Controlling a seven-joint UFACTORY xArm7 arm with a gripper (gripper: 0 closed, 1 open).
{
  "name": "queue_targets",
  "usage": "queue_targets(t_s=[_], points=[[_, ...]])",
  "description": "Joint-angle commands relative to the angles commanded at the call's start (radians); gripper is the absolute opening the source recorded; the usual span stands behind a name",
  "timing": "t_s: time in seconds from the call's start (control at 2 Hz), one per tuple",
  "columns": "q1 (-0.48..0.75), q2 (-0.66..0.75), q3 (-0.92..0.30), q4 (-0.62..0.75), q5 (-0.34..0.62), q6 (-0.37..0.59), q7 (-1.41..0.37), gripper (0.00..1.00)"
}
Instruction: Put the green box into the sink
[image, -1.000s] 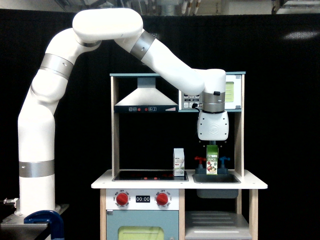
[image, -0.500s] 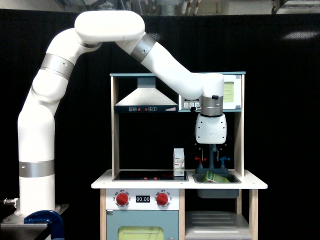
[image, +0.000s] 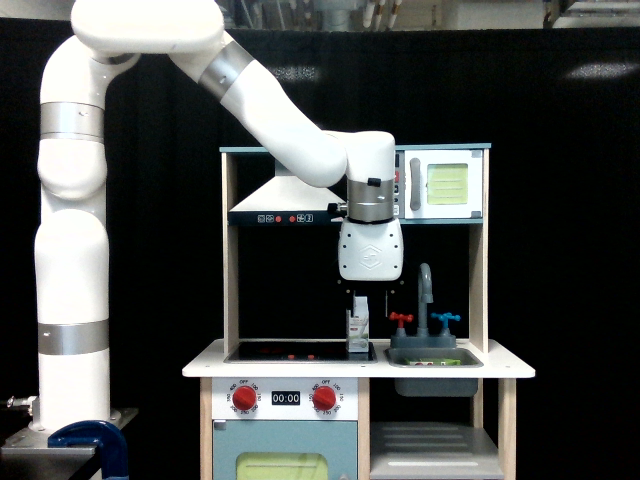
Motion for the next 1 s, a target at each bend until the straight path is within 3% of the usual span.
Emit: queue_targets(t_s=[0.5,1.0], points=[[-0.059,-0.154,-0.048,-0.129,-0.049,0.042,-0.064,1.0],[-0.078,-0.162,-0.071,-0.133,-0.058,0.054,-0.097,1.0]])
